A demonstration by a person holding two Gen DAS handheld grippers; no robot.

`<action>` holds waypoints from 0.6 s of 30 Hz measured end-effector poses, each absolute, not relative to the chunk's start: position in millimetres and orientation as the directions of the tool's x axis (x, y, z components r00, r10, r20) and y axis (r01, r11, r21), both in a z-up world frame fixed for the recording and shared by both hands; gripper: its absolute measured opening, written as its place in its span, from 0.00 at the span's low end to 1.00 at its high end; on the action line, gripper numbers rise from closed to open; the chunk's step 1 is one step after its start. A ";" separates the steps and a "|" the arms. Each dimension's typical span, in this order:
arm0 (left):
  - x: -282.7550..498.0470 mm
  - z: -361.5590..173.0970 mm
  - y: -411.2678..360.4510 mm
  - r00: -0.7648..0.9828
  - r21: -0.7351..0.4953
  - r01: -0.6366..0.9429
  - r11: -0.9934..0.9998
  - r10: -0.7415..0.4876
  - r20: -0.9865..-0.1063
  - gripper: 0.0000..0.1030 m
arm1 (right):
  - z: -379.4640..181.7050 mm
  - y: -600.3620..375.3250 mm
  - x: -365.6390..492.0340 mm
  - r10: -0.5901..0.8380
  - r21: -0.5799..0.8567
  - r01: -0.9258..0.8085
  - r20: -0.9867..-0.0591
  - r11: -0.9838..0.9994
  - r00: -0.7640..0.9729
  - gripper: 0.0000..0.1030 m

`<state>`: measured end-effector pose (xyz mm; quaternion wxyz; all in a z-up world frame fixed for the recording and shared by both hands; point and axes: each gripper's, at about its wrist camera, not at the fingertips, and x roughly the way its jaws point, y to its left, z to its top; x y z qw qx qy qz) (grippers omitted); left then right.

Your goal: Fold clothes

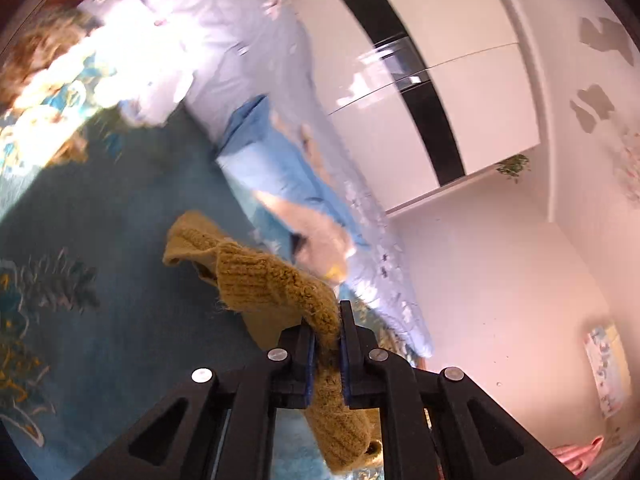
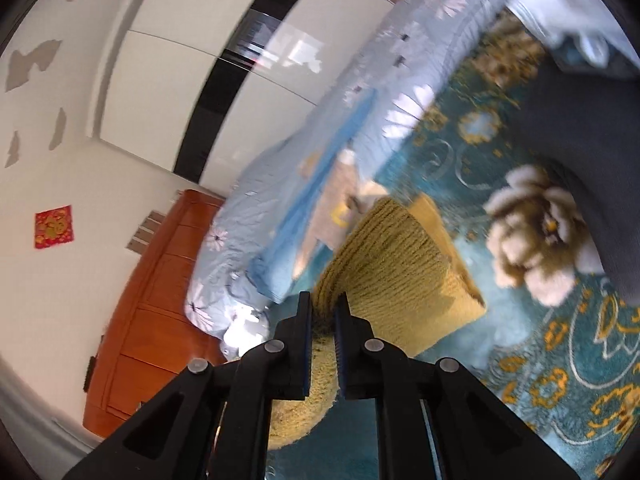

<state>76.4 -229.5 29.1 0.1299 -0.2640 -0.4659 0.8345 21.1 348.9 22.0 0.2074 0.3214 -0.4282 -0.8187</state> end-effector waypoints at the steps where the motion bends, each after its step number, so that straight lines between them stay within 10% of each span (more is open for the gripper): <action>1: 76.3 49.5 -227.2 -0.839 -0.837 -0.019 -0.547 0.464 -0.284 0.10 | 40.7 349.3 23.4 -0.613 0.830 0.101 -0.316 -0.548 -0.724 0.10; 11: 130.4 190.3 -223.4 -0.886 -0.664 -0.331 -0.670 0.463 -0.025 0.10 | 177.8 364.0 88.4 -0.579 0.738 0.368 -0.038 -0.566 -0.814 0.09; 18: 126.3 173.7 -235.1 -0.885 -0.694 -0.246 -0.677 0.448 -0.124 0.10 | 192.6 345.1 70.8 -0.577 0.692 0.360 -0.100 -0.626 -0.811 0.09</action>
